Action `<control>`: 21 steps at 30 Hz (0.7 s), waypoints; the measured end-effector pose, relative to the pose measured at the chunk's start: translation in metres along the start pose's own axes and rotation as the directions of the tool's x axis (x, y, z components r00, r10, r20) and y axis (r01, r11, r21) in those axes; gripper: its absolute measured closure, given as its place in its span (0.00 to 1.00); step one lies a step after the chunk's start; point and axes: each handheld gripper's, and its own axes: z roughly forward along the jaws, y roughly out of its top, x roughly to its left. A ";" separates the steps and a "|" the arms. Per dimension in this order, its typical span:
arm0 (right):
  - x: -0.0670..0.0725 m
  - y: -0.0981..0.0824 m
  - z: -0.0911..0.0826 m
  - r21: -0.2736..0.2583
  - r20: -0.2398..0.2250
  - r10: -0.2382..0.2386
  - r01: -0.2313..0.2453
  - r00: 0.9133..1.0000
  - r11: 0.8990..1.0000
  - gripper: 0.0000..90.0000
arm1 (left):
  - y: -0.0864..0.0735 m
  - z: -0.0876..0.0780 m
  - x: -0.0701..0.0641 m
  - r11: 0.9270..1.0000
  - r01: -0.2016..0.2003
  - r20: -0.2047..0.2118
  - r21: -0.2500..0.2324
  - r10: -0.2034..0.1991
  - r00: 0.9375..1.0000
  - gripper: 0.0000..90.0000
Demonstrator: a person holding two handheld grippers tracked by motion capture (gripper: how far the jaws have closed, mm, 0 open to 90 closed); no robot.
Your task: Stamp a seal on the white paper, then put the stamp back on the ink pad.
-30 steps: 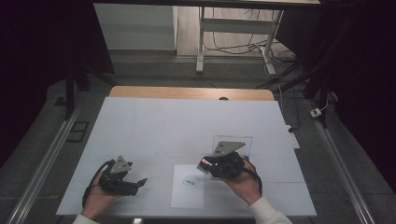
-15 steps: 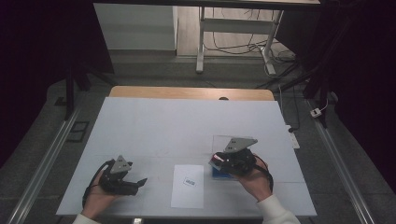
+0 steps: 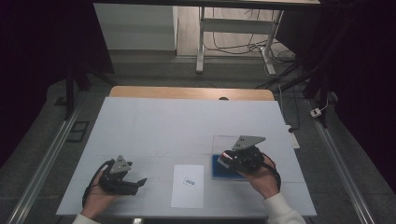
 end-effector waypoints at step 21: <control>-0.016 -0.015 0.005 0.083 0.004 0.046 -0.046 0.999 0.995 0.78 | 0.000 -0.001 0.001 1.000 0.003 0.000 -0.002 -0.003 1.000 0.19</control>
